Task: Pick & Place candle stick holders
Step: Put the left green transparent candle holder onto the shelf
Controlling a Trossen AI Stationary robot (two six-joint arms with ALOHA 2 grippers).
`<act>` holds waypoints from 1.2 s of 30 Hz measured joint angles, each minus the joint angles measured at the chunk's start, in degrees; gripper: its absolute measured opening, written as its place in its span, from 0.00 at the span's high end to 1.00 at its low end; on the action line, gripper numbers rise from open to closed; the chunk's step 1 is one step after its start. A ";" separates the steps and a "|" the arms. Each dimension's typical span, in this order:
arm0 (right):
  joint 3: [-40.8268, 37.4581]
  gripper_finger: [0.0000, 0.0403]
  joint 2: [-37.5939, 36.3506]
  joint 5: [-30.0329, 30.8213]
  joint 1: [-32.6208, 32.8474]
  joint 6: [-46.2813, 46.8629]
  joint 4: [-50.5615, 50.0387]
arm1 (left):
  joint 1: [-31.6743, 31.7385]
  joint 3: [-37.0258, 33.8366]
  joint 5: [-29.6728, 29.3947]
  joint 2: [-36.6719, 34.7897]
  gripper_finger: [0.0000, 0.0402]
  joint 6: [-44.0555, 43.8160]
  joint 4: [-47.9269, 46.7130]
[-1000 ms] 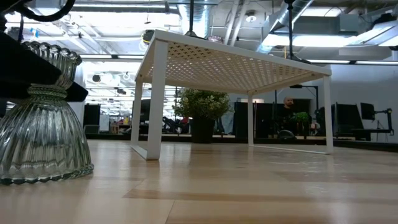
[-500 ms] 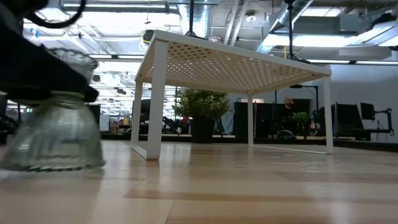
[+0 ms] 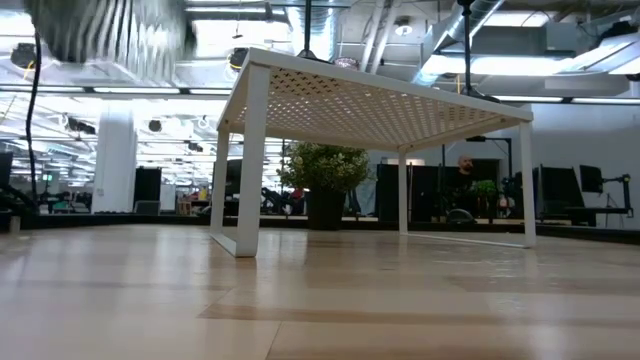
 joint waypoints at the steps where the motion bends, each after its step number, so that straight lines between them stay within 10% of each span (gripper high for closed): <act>1: 0.00 0.34 -0.18 -0.03 0.00 -0.23 0.72 | -0.12 0.00 -0.04 -2.56 0.67 -0.01 0.11; 18: 0.00 0.34 -3.98 -0.04 0.00 -2.11 4.40 | -2.67 1.93 1.60 -40.79 0.68 -0.03 1.69; 36: 0.00 0.34 -3.94 -0.06 0.04 -2.07 4.10 | -2.66 20.12 4.82 -39.85 0.68 17.39 2.59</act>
